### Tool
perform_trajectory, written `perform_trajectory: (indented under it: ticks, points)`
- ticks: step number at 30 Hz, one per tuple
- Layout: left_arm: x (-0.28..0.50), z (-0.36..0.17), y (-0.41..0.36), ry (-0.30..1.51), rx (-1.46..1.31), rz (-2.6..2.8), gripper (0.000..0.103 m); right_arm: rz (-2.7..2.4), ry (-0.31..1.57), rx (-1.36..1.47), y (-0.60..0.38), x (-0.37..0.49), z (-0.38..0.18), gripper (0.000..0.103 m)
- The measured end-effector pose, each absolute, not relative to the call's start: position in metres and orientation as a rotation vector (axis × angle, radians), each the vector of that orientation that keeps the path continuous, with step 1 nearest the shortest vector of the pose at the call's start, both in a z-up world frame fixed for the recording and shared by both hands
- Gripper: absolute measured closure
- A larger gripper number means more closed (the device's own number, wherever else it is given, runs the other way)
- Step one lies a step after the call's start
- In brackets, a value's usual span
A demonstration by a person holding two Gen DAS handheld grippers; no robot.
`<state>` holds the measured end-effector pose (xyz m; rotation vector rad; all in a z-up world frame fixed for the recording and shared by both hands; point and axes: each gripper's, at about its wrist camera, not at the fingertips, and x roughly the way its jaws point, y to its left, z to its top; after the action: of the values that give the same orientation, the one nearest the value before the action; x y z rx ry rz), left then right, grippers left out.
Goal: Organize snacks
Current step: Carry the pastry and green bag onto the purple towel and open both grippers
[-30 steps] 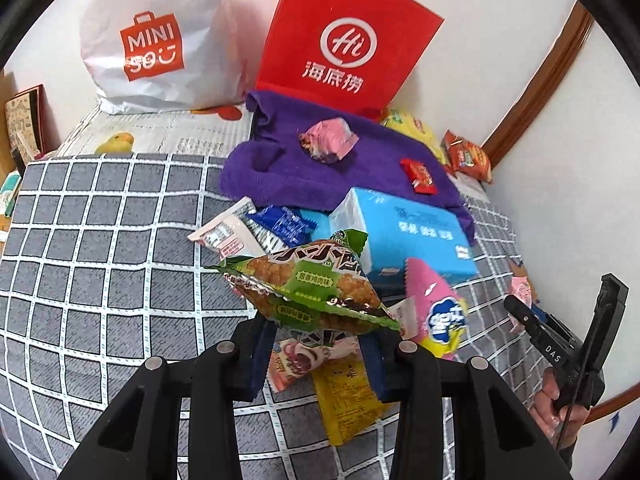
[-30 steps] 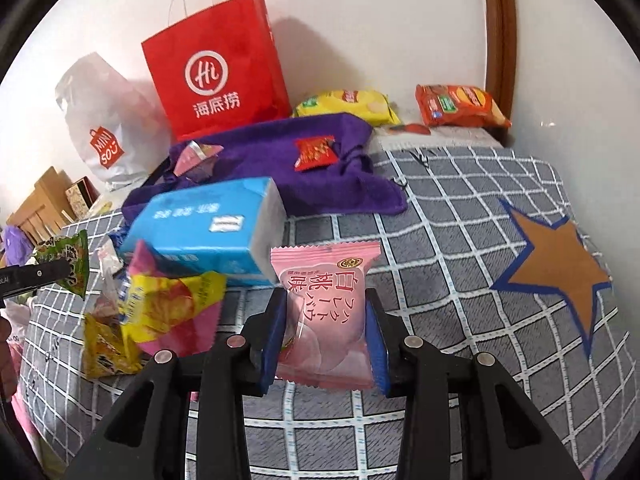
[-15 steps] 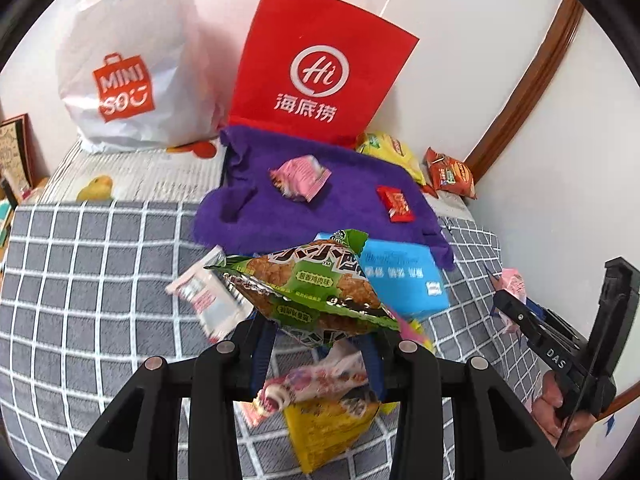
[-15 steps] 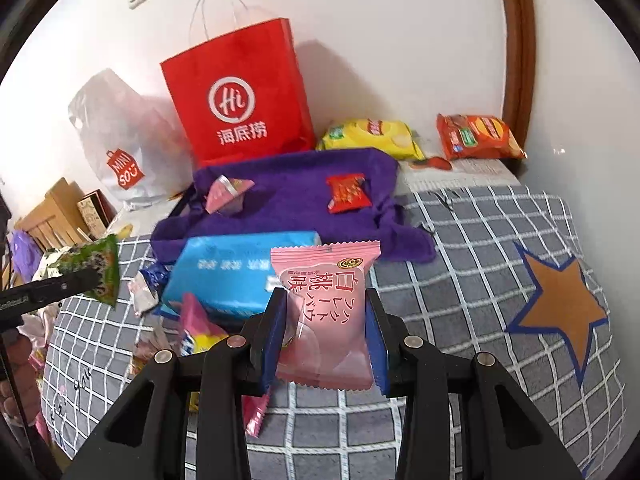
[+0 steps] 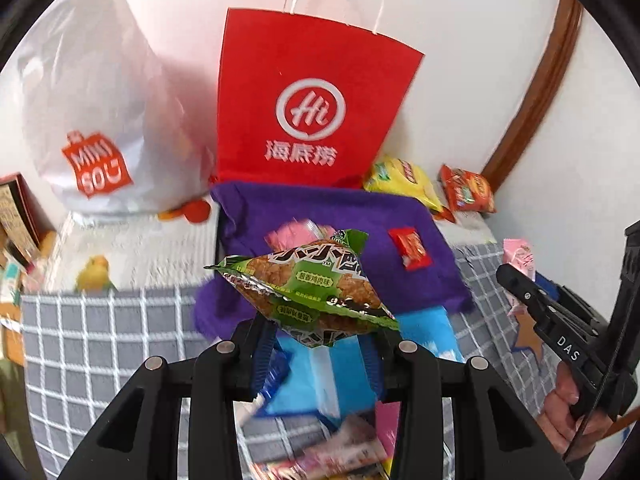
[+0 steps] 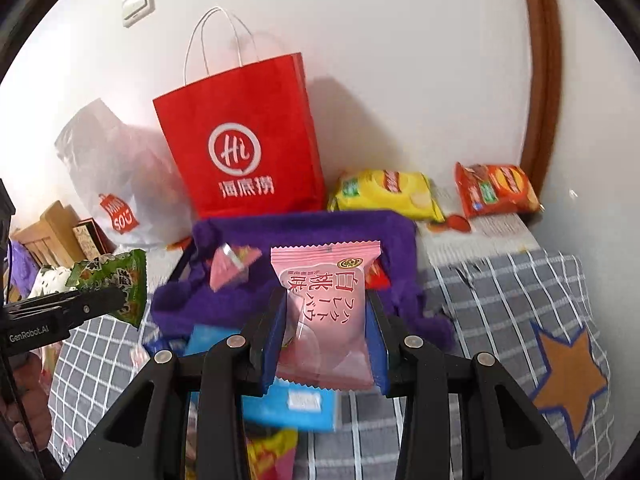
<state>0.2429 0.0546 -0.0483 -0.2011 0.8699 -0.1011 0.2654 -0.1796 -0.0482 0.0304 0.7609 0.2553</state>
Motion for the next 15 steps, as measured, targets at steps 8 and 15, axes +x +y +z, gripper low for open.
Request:
perform_trajectory:
  ticks: [8, 15]
  points:
    - [0.297, -0.045, 0.063, 0.896, -0.205, -0.071, 0.066, 0.270, 0.756, 0.013, -0.157, 0.314, -0.047, 0.065]
    - [0.328, -0.066, 0.068, 0.939, -0.182, -0.041, 0.066, 0.288, 0.761, -0.001, -0.139, 0.352, -0.056, 0.065]
